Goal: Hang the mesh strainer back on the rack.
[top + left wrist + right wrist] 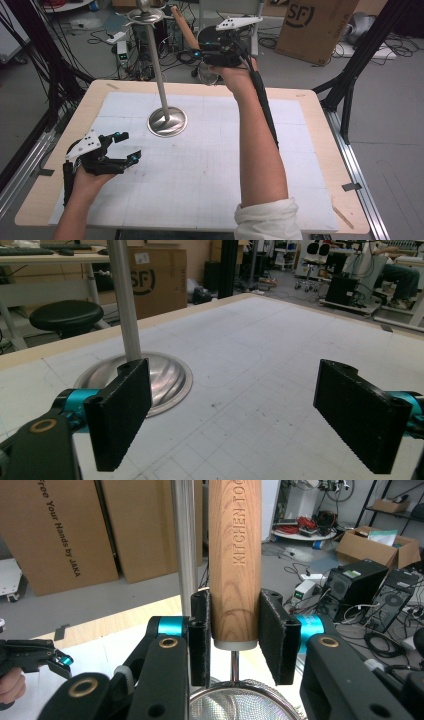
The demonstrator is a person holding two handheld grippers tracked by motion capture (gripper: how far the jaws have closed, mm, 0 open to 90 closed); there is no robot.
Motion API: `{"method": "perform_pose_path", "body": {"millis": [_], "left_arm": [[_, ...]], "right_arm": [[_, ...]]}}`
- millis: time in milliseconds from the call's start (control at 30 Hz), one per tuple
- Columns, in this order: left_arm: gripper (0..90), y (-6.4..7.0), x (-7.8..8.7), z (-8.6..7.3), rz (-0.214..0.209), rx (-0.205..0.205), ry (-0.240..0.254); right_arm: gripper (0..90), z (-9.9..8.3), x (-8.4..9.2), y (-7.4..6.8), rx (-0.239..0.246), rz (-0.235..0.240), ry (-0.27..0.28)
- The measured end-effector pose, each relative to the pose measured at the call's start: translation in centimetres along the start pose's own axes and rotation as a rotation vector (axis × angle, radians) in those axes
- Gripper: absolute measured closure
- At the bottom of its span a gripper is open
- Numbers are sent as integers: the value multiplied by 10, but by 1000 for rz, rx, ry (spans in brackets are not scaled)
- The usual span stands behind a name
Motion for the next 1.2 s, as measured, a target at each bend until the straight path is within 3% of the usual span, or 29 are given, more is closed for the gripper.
{"method": "perform_pose_path", "body": {"millis": [867,1200], "left_arm": [[162,2,-1,0,-2,-2,1],[161,1,0,0,-2,-3,0]], "right_arm": [[681,-1,-16,-30,55,77,-52],[679,-5,-24,-33,48,75,-65]]}}
Point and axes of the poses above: each handheld gripper's, and its own axes: x roughly backward along the jaws, z roughly out of its top, y roughly to its right, the point moved 5 cm from there along -x, roughly forward along the jaws
